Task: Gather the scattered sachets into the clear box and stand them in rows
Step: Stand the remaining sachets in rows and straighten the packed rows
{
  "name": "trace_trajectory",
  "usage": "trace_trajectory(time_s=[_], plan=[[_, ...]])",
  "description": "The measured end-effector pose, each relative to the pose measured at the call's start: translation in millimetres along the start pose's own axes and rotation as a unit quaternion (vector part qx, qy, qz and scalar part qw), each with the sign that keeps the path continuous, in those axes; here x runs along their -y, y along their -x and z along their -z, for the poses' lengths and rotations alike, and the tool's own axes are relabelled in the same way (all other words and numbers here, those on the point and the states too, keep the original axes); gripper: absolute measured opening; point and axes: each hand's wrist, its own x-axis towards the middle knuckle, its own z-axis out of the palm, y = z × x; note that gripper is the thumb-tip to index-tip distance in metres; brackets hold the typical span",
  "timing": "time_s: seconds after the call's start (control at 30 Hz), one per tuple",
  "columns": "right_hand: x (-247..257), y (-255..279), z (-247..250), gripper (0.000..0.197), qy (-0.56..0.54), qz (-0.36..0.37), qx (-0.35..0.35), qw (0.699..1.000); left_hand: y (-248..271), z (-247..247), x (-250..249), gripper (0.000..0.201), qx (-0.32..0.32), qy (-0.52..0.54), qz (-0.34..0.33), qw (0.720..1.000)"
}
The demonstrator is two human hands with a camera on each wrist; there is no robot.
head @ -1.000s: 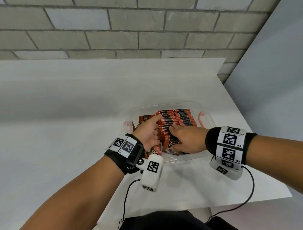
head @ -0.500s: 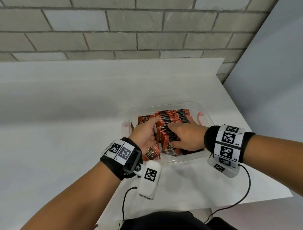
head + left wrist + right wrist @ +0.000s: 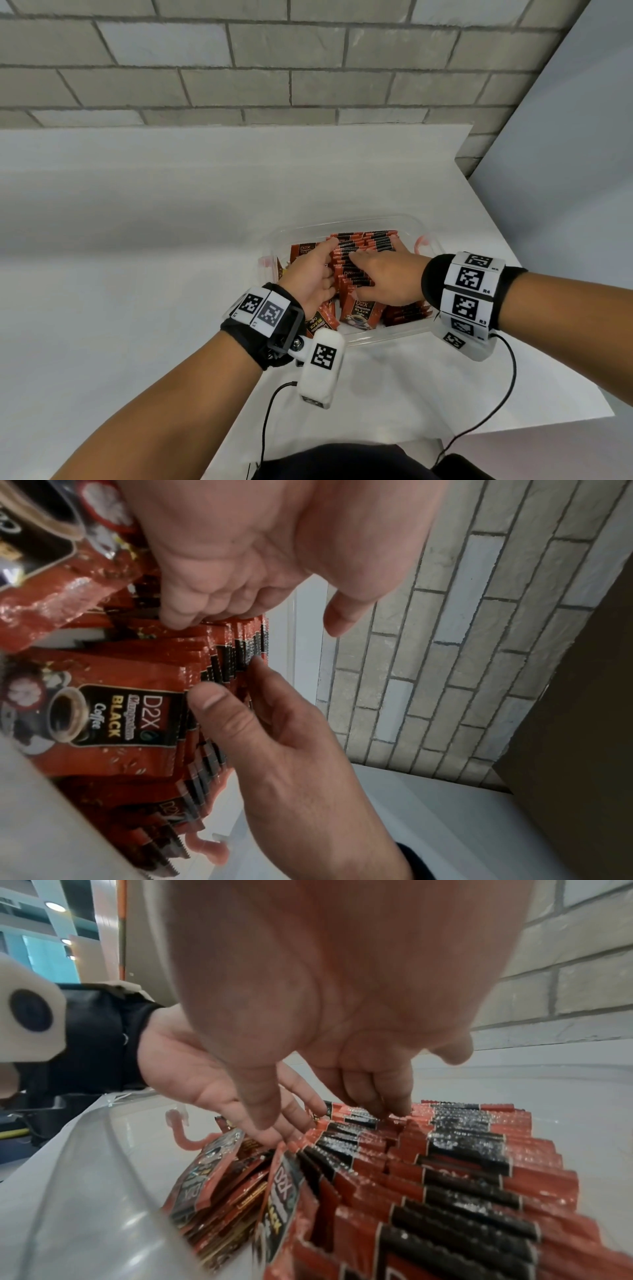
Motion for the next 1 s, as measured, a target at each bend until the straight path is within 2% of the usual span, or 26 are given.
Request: trace_trajectory(time_s=[0.07, 0.23, 0.5, 0.63, 0.7, 0.77, 0.9, 1.0], plan=[[-1.3, -1.2, 0.8, 0.074, 0.011, -0.005, -0.006, 1.0, -1.4, 1.5, 0.1, 0.068, 0.005, 0.003, -0.003, 1.0], [0.1, -5.5, 1.2, 0.076, 0.017, -0.004, 0.016, 1.0, -1.0, 1.6, -1.4, 0.073, 0.008, 0.009, 0.006, 1.0], [0.4, -5.6, 10.8, 0.07, -0.019, 0.003, -0.013, 1.0, 2.4, 1.8, -1.9, 0.07, 0.015, 0.002, 0.002, 1.0], [2.1, -0.6, 20.8, 0.052, -0.104, 0.024, -0.085, 0.991, 25.6, 19.1, -24.7, 0.044, 0.027, 0.008, -0.077, 0.997], [9.3, -1.5, 23.3, 0.044, -0.126, 0.04, -0.093, 0.987, 41.9, 41.9, -42.3, 0.036, 0.023, 0.036, -0.126, 0.991], [20.1, -4.3, 22.7, 0.047, -0.14, 0.05, -0.061, 0.987, 55.0, 67.0, -55.2, 0.031, -0.016, 0.023, -0.16, 0.987], [43.0, -15.0, 21.1, 0.056, -0.115, 0.059, 0.005, 0.992, 53.2, 104.9, -49.9, 0.019, -0.16, -0.15, -0.164, 0.962], [57.9, -27.4, 25.4, 0.058, -0.103, 0.061, 0.015, 0.993, 43.6, 110.8, -29.9, 0.023, -0.166, -0.219, -0.112, 0.955]])
